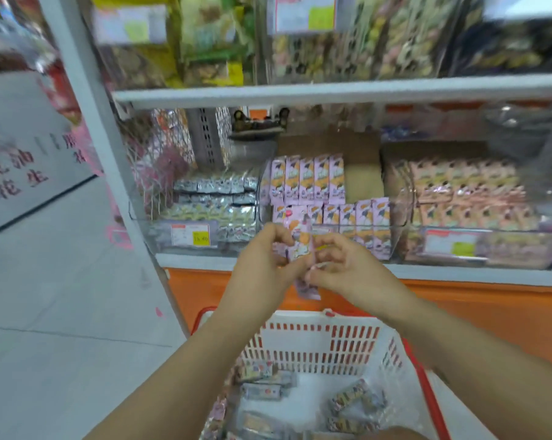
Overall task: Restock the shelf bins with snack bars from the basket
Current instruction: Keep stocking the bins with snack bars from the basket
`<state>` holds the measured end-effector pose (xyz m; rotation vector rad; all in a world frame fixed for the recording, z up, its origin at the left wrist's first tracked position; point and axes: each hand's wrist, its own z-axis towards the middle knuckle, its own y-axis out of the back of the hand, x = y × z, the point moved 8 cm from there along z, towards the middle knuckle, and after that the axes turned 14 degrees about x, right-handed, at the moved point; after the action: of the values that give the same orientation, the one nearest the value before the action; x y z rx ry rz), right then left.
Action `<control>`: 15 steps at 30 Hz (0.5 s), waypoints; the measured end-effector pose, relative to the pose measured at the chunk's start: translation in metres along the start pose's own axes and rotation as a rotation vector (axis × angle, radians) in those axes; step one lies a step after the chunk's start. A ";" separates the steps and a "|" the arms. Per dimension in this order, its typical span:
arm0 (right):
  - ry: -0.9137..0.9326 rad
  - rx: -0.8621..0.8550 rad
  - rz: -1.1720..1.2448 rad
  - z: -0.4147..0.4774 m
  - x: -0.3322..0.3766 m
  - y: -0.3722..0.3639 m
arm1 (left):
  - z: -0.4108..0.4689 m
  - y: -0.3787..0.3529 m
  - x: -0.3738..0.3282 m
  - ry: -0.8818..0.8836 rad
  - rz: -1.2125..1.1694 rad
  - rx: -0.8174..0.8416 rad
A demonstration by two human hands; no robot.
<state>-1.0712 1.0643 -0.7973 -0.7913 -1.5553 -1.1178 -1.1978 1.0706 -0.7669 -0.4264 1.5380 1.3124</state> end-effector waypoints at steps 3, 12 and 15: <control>0.068 -0.163 -0.046 -0.007 0.018 0.027 | 0.013 -0.001 -0.028 -0.068 -0.037 -0.069; -0.027 -0.516 -0.329 0.028 0.027 0.120 | 0.045 -0.012 0.032 0.159 0.474 -0.138; -0.151 -0.607 -0.420 0.056 0.012 0.152 | 0.048 -0.012 0.035 0.136 0.475 -0.174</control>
<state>-0.9575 1.1703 -0.7480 -0.9838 -1.5595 -1.9317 -1.1807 1.1207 -0.7969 -0.2694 1.7087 1.8248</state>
